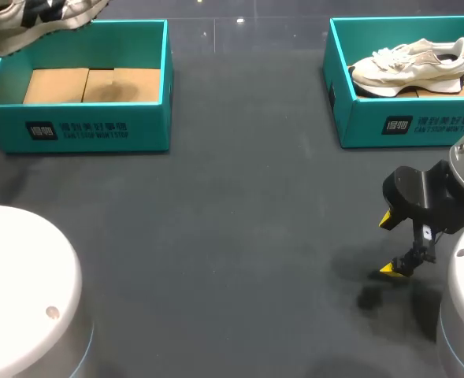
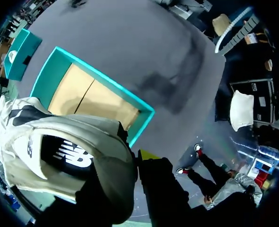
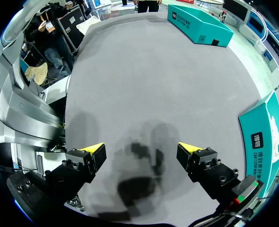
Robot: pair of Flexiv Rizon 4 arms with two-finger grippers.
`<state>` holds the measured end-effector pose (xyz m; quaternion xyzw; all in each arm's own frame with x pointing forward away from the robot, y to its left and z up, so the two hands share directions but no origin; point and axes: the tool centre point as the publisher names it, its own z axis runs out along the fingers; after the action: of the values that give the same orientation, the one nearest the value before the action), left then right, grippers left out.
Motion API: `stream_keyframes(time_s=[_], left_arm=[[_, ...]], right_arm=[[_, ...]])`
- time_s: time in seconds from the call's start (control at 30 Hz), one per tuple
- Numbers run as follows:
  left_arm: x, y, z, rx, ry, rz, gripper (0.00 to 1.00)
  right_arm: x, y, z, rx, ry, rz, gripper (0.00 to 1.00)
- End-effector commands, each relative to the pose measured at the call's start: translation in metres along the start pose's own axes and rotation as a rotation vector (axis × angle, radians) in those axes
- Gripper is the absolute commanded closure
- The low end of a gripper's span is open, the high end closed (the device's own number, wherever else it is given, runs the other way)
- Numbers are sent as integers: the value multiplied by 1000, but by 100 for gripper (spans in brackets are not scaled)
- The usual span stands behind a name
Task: Take the shoe out of the shoebox, open the shoe tongue, remove and reinsert the insole, then place the shoe into the shoebox
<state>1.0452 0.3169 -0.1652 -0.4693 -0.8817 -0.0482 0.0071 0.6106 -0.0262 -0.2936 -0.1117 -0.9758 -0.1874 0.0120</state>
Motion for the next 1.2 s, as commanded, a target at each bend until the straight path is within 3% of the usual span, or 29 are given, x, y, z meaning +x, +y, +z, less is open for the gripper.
stream_keyframes(time_s=[0.03,0.1,0.47,0.63,0.97,1.2], left_arm=[[5,-3,-2,-87,15,220,100],[5,-1,1,-172,60,269,100],[1,-2,3,-177,67,260,100],[-6,0,13,-108,31,327,100],[-16,11,30,-98,56,388,100],[-24,6,44,-92,76,425,100]], right_arm=[[2,-1,0,-1,-4,0,0],[2,-1,0,-1,-4,0,0],[2,-1,0,-1,-4,0,0],[2,-1,0,-1,-4,0,0],[2,-1,0,-1,-4,0,0],[2,-1,0,-1,-4,0,0]])
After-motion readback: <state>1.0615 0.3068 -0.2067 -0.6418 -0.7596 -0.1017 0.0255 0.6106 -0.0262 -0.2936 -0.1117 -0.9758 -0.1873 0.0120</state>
